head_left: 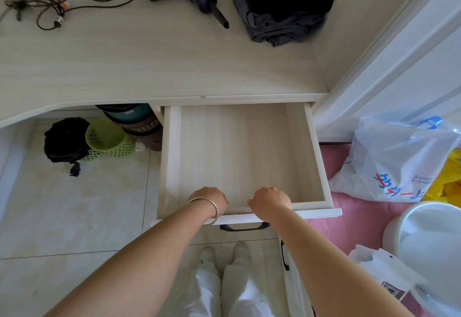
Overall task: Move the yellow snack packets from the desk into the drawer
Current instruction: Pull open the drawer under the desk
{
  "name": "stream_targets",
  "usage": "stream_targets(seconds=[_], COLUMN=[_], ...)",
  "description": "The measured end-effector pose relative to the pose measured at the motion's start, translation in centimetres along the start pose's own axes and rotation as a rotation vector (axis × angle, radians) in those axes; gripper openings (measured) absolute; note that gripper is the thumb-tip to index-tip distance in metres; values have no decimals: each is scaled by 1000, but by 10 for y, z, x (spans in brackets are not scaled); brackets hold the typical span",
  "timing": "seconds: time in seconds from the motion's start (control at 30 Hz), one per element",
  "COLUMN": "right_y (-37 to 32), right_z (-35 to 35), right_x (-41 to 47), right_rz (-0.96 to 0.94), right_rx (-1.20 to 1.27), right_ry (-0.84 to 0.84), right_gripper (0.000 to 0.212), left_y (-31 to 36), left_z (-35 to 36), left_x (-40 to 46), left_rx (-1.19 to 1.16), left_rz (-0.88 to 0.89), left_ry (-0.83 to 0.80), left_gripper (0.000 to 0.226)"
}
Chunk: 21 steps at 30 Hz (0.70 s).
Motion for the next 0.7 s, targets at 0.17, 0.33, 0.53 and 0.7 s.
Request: stream_targets(seconds=[0.17,0.33,0.53,0.7], right_y=[-1,-5,-16,-54], right_z=[4,8,4,-37], right_x=[-1,-1,-13,-23], right_rz=[32,26,-102,-226], right_rx=[-36,-3,11,59], right_ry=[15,-41,-181,-67], right_gripper=[21,18,32,38], left_y=[-2,-1,-2,-24], left_z=[7,6,0,-37], left_x=[1,-5,-30,-56], left_rx=[-7,-14,-138,-205], left_rz=[-7,32,150,102], left_ry=[-48,-43,-46,226], left_gripper=[31,36,36,41])
Point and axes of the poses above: each hand's wrist, its own x-axis towards the middle knuckle, its own z-axis out of the palm, y = z × x, the point moved 9 cm from there along x, towards the middle knuckle, and after that the axes turned 5 degrees about -z, right-handed, at the moved point
